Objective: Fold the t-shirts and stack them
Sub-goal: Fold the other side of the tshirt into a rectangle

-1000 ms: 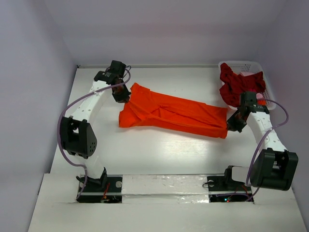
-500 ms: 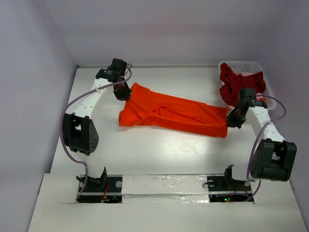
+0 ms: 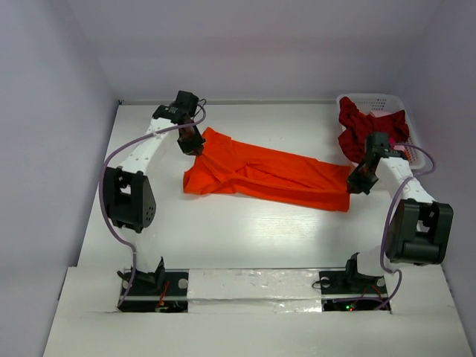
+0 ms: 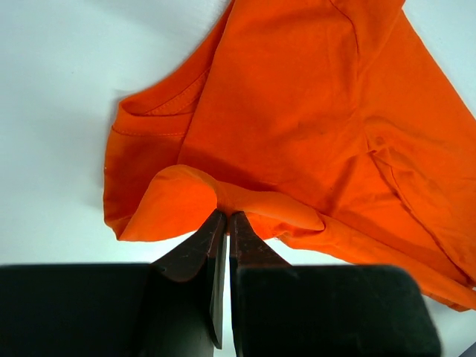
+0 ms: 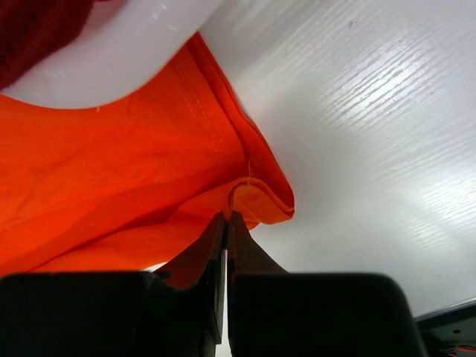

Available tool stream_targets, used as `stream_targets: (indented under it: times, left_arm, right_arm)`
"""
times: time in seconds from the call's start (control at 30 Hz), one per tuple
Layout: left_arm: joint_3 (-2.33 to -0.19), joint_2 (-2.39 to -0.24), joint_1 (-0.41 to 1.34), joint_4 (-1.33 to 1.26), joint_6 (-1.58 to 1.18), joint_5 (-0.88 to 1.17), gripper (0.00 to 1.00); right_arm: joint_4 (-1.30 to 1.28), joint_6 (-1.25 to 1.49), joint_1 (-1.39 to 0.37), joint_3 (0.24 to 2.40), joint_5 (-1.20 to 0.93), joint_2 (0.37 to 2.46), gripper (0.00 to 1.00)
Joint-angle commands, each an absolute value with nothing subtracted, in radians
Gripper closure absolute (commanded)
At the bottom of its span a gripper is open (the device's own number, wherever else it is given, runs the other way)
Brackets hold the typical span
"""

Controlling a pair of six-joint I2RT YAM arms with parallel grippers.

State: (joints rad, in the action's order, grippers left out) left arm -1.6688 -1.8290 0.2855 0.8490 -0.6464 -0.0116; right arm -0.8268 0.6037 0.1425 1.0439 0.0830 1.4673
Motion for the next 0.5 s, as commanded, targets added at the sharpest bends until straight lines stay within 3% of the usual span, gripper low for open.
stream_targets:
  times: [0.0, 0.47]
  left_arm:
    - [-1.716, -1.836, 0.273, 0.834, -0.634, -0.017, 1.00]
    - [-1.821, -1.943, 0.264, 0.848, -0.620, -0.009, 1.00]
  right_arm:
    - [-0.792, 0.588, 0.137, 1.101, 0.115, 1.474, 1.00]
    - [-0.784, 0.578, 0.137, 1.124, 0.114, 1.509, 1.00]
